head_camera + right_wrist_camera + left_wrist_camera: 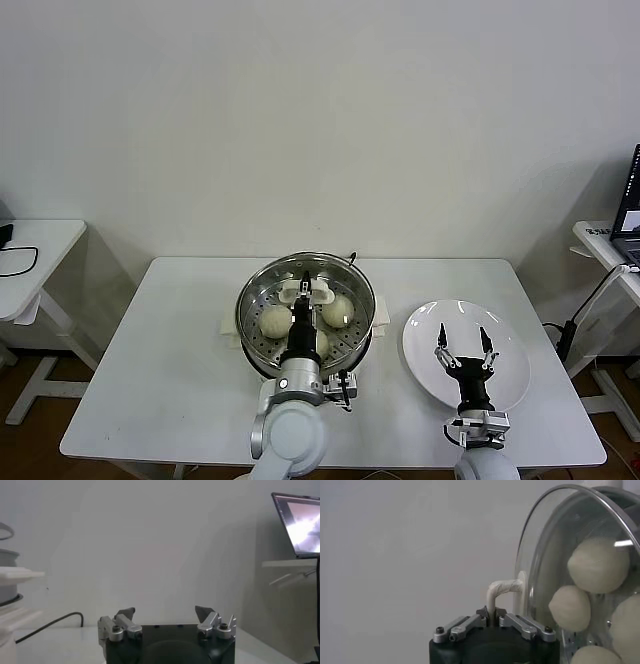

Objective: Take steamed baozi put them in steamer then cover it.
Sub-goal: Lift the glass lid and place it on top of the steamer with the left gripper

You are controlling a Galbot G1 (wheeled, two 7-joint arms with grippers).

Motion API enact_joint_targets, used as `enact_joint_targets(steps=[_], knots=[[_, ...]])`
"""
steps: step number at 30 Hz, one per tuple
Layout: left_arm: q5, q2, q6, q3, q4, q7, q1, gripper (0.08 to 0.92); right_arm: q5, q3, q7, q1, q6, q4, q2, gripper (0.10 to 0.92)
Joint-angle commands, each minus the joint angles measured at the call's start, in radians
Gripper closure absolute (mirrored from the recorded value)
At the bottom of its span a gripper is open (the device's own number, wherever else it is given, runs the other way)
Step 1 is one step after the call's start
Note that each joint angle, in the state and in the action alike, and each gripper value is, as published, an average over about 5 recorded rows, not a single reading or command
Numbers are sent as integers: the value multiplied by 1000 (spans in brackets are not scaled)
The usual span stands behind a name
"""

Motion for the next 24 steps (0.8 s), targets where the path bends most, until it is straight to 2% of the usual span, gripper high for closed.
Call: enact_joint_targets(steps=[1, 24], knots=[[23, -8, -1, 4, 37, -2, -4, 813, -1, 0, 0, 2, 1, -3, -1, 203], [44, -28, -14, -22, 45, 29, 0, 813, -4, -2, 2, 5, 4, -6, -1, 203]])
